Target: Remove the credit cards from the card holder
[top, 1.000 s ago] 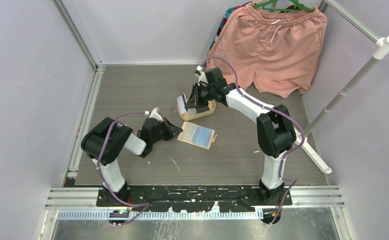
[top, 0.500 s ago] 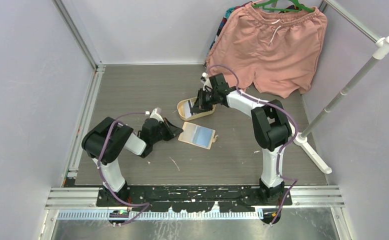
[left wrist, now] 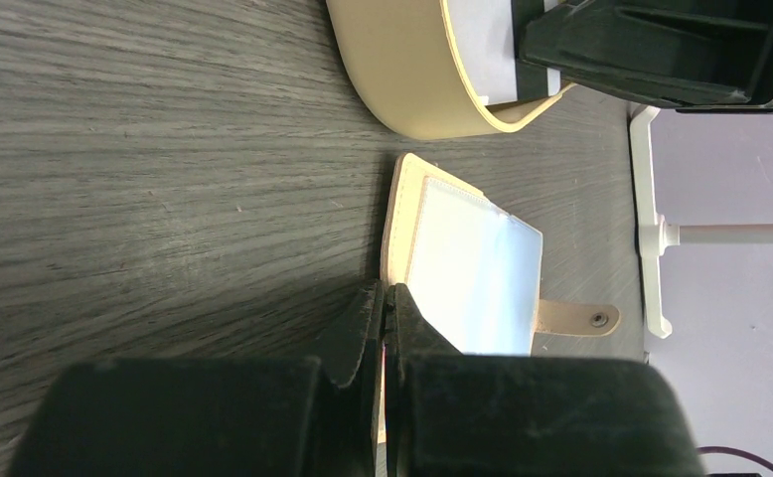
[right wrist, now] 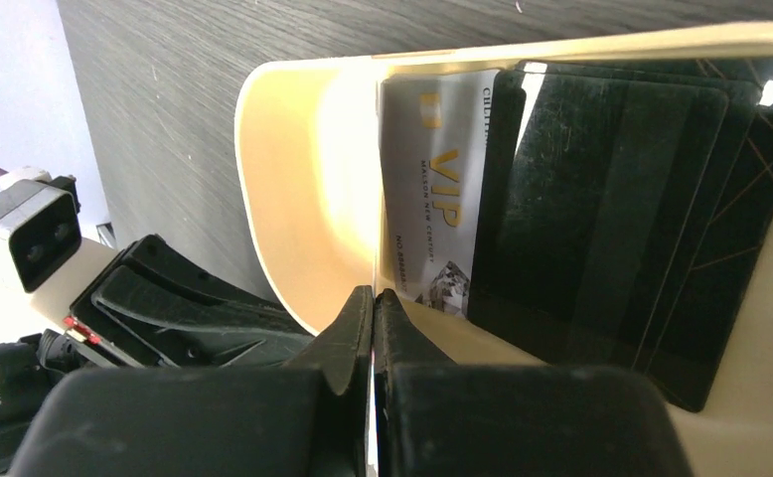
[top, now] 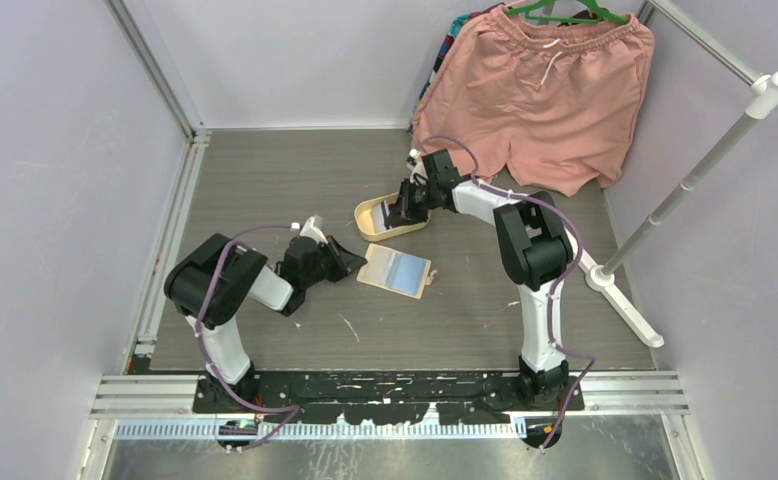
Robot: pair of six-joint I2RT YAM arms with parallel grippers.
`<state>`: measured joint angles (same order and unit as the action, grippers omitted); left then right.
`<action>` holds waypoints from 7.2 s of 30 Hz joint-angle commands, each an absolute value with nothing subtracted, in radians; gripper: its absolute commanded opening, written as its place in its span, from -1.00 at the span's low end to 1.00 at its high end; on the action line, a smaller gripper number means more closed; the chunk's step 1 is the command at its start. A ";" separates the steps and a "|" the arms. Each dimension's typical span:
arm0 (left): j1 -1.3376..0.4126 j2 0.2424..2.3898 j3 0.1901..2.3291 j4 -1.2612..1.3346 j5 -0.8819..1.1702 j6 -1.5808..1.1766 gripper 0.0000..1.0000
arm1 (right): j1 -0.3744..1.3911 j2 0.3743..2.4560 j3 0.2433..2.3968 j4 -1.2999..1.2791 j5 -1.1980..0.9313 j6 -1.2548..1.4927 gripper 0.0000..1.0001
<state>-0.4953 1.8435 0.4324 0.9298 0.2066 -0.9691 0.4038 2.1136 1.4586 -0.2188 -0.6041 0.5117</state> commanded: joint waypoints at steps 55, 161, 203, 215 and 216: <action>-0.568 1.633 0.235 0.449 0.191 -1.043 -1.00 | 0.884 1.877 1.370 -0.452 0.194 0.617 0.25; -0.551 1.717 0.210 0.469 -0.031 -1.032 -1.00 | 0.896 1.582 0.661 0.434 -0.115 1.025 0.33; -0.550 1.799 0.257 0.457 -0.012 -1.025 -1.00 | 0.754 1.854 0.542 0.954 -0.222 1.195 -0.71; -0.550 1.792 0.253 0.454 -0.012 -1.025 -1.00 | 0.750 1.844 0.515 1.009 -0.216 1.196 -0.85; -0.550 1.793 0.253 0.454 -0.011 -1.025 -1.00 | 0.748 1.839 0.509 1.009 -0.214 1.195 -0.67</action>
<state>-0.5446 1.7046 0.3141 0.8734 0.0338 -1.1000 0.7372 1.8595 0.5179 0.9115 -0.1959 1.1889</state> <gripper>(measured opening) 0.007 0.094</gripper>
